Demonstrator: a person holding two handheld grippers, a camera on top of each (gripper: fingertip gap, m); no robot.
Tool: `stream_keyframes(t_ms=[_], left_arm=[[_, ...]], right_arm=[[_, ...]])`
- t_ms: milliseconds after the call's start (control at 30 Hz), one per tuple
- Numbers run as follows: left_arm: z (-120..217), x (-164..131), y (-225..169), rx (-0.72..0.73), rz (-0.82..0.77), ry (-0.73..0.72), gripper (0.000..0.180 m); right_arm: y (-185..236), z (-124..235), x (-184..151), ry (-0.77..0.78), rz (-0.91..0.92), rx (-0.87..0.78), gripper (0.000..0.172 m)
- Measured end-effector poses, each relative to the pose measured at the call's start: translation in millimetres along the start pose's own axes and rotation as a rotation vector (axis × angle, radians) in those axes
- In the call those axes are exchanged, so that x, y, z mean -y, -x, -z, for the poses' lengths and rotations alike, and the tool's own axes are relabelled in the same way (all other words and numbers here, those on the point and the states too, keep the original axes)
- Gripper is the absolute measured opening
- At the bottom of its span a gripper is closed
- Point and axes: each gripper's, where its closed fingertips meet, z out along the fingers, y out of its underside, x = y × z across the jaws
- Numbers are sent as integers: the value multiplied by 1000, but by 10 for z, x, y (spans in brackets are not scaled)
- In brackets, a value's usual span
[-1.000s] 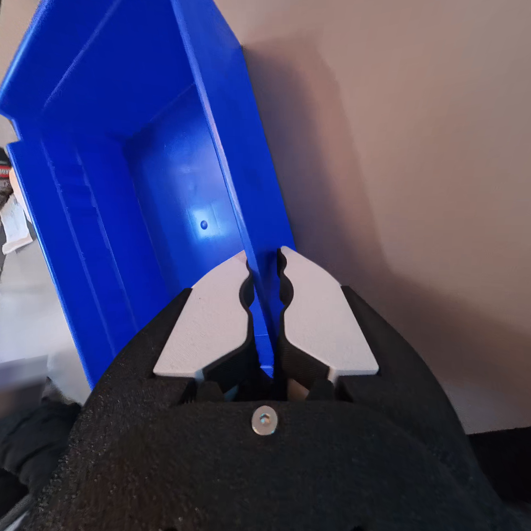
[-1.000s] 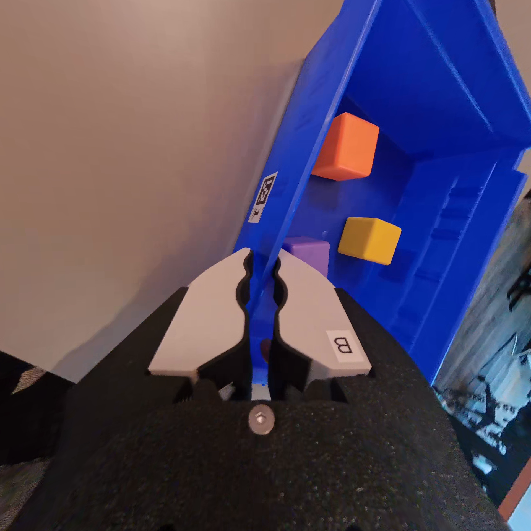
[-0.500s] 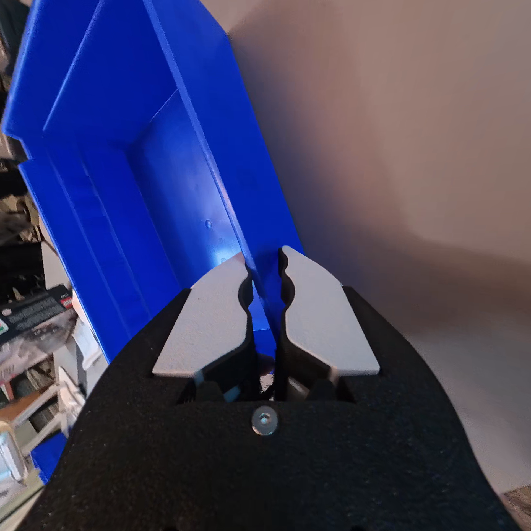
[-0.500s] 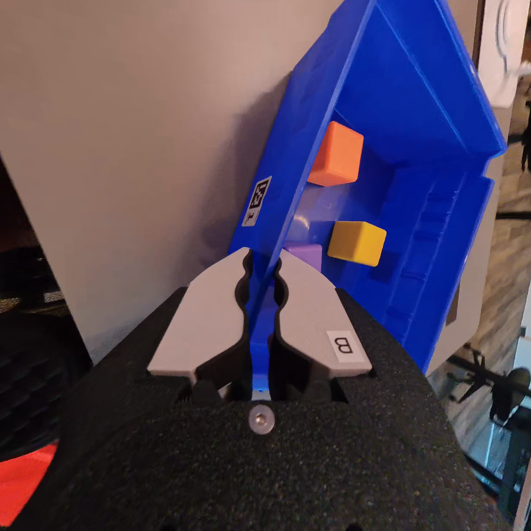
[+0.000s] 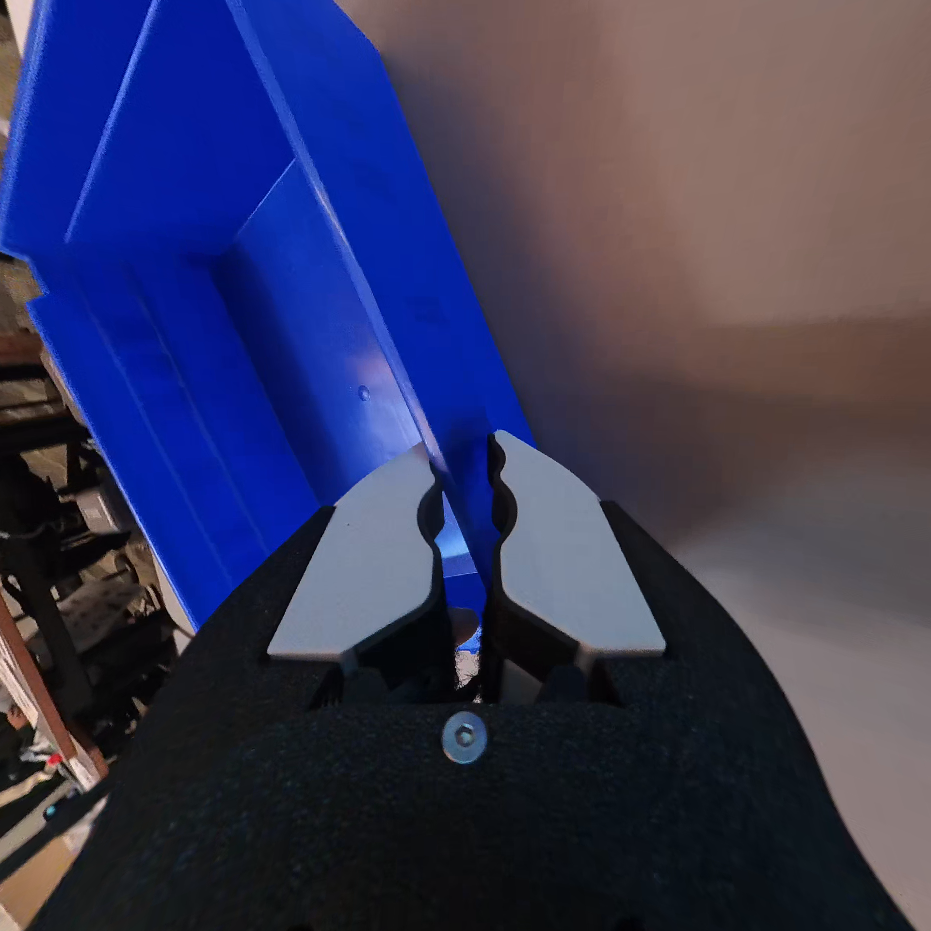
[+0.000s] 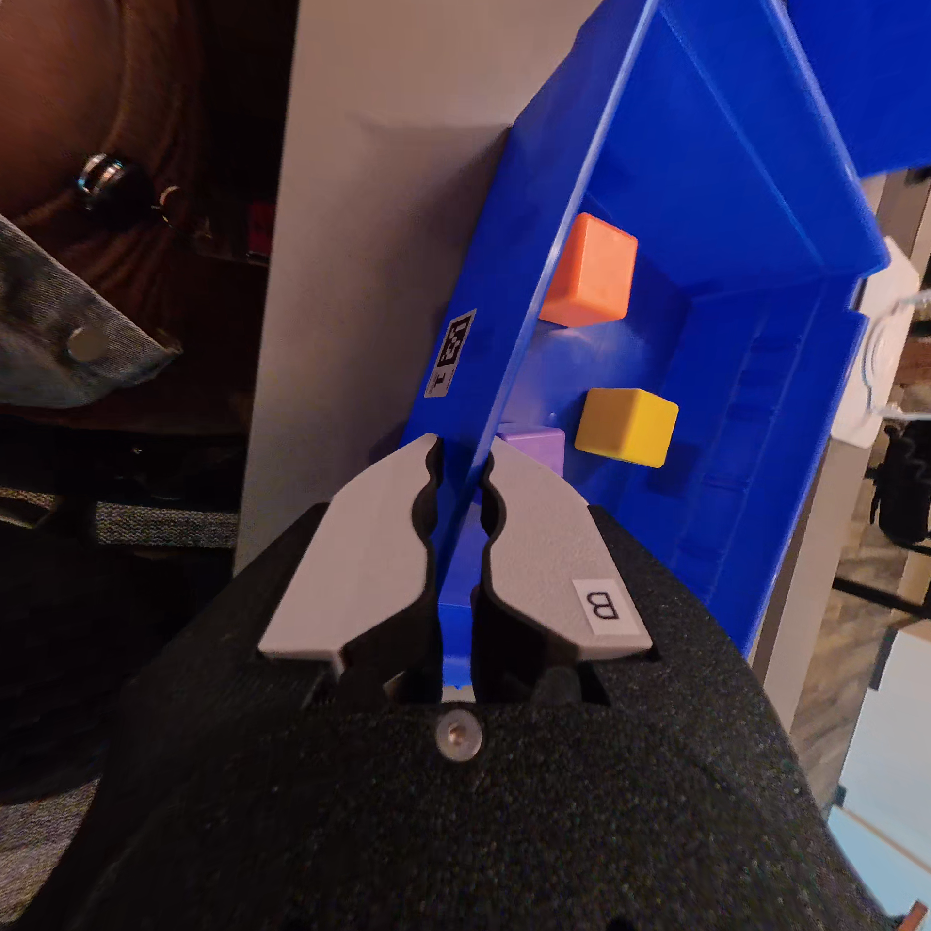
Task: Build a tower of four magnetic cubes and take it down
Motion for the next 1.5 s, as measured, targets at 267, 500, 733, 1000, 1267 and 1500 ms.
stream_keyframes(t_ms=[267, 500, 733, 1000, 1267, 1500], left_arm=[[-181, 399, 144, -33, -125, -59, 14], [-328, 732, 256, -73, -221, -108, 13], [-403, 953, 289, -92, -286, -130, 13], [-464, 1172, 301, -115, -362, -153, 13], [-433, 1152, 400, 25, -371, -91, 40], [569, 1165, 431, 136, 78, -409, 76]], right_arm=[[101, -59, 294, -52, 94, 33, 12], [117, -129, 492, -90, 149, 60, 12], [73, -254, 742, -121, 191, 75, 12], [-26, -463, 1130, -161, 172, 67, 12], [-77, -521, 1304, -217, 25, 115, 32], [-602, 25, 1161, -465, -216, 73, 66]])
